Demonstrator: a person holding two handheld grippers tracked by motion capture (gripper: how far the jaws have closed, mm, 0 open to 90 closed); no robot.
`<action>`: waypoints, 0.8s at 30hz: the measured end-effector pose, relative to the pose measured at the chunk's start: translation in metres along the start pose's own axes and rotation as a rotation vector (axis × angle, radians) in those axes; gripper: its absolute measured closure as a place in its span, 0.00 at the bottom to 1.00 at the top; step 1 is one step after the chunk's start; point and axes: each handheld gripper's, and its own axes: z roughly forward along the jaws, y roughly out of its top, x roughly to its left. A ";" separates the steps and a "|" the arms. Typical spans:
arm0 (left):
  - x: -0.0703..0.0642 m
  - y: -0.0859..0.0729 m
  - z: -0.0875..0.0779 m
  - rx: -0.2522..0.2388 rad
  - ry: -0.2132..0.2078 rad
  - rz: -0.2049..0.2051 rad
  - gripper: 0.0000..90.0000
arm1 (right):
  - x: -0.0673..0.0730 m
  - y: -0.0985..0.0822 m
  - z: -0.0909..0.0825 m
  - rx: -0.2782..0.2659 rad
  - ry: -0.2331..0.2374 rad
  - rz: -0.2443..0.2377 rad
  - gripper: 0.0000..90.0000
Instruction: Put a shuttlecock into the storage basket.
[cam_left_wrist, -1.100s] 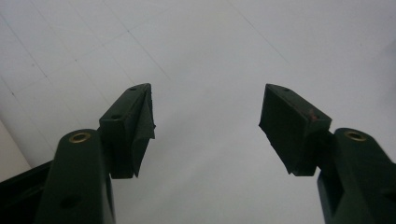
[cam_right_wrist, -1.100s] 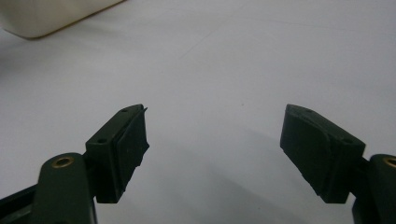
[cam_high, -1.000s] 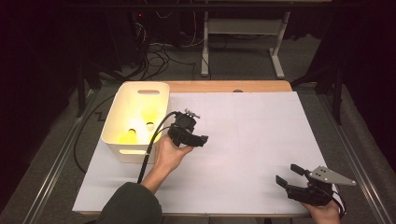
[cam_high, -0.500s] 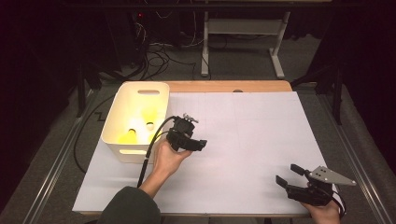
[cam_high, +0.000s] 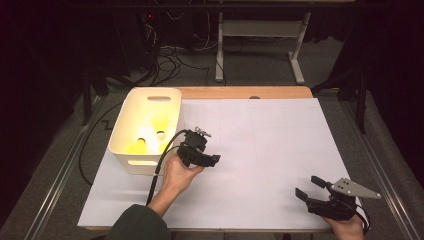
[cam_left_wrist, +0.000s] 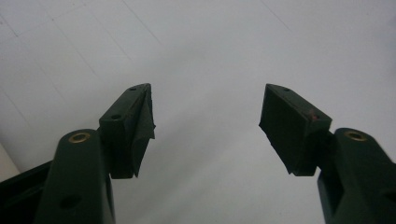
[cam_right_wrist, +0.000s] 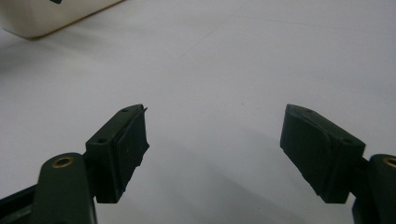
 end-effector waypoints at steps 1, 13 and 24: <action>0.000 -0.001 0.000 0.001 -0.001 0.002 0.40 | 0.000 0.000 0.000 0.000 -0.001 -0.001 0.26; 0.000 -0.012 0.001 0.010 -0.014 0.001 0.39 | 0.000 0.000 0.000 0.002 -0.002 -0.006 0.26; -0.005 -0.020 0.000 0.017 -0.037 0.007 0.39 | 0.000 0.000 0.000 0.001 -0.001 -0.002 0.26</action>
